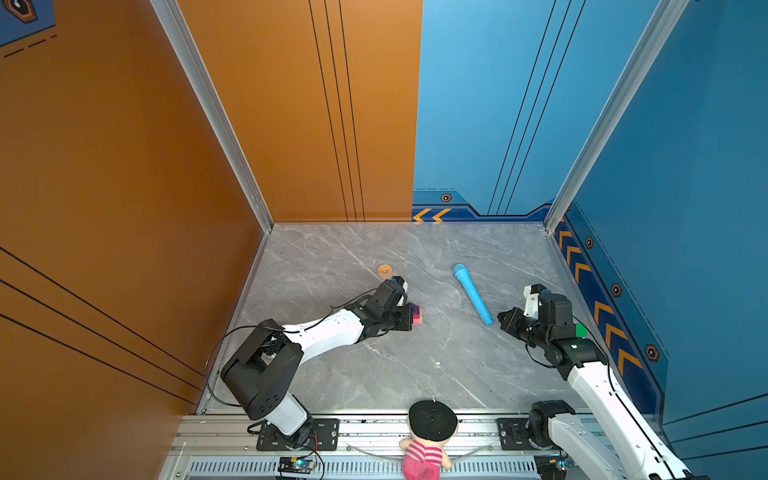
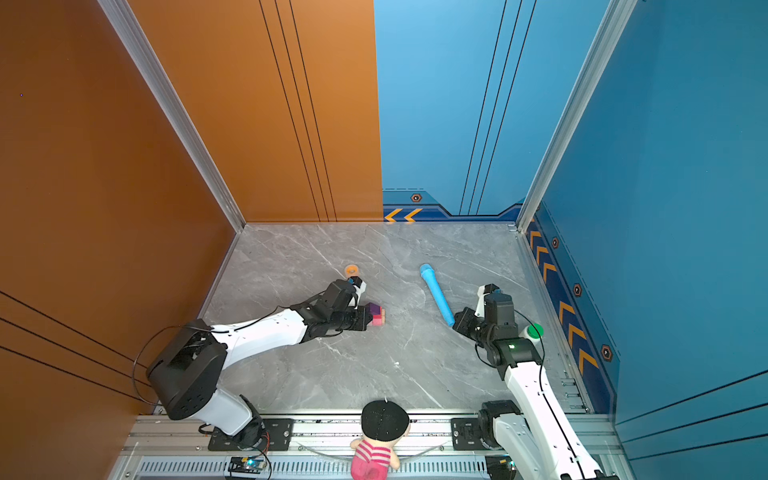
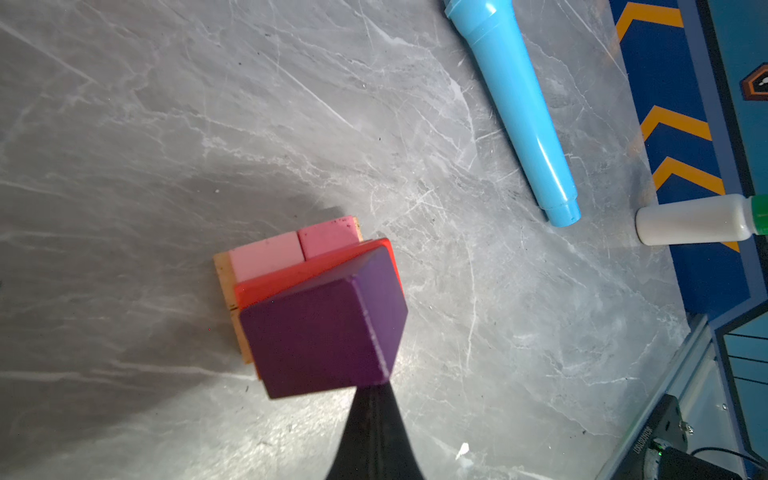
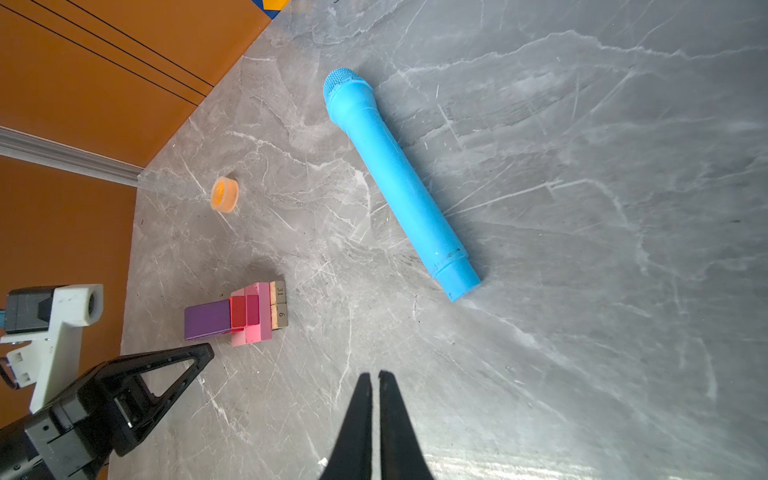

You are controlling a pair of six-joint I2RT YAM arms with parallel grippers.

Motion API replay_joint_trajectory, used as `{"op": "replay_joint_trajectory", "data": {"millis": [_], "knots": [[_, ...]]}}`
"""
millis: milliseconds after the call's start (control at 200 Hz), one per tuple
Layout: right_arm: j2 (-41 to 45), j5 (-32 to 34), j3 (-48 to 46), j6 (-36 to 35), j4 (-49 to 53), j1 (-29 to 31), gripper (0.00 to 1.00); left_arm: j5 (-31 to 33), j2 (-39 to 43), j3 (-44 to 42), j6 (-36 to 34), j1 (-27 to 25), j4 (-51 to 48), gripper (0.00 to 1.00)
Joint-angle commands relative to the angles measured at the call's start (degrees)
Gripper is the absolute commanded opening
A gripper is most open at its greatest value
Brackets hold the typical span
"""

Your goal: Build the wood block tower

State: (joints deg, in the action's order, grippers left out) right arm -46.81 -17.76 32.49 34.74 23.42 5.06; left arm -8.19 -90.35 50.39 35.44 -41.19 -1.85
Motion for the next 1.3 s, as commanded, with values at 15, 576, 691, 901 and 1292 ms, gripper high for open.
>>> {"op": "replay_joint_trajectory", "data": {"millis": [15,576,691,901,1292], "knots": [[0.84,1.50,-0.85,0.41,1.03,-0.49,0.09,-1.11,-0.73,1.56,0.00,0.45,0.66,0.00],[1.00,1.27,-1.02,0.41,1.20,-1.00,0.09,-0.53,-1.37,1.80,0.02,0.48,0.84,0.00],[0.97,1.24,-1.11,0.46,1.19,-1.02,0.09,-0.42,-1.57,1.83,-0.10,0.47,0.79,0.00],[1.07,1.21,-1.29,0.41,1.21,-1.17,0.09,-0.15,-1.77,2.07,-0.42,0.43,0.41,0.00],[1.19,1.10,-1.29,0.41,1.19,-1.28,0.09,0.39,-2.30,2.70,-1.29,0.39,-0.40,0.00]]}}
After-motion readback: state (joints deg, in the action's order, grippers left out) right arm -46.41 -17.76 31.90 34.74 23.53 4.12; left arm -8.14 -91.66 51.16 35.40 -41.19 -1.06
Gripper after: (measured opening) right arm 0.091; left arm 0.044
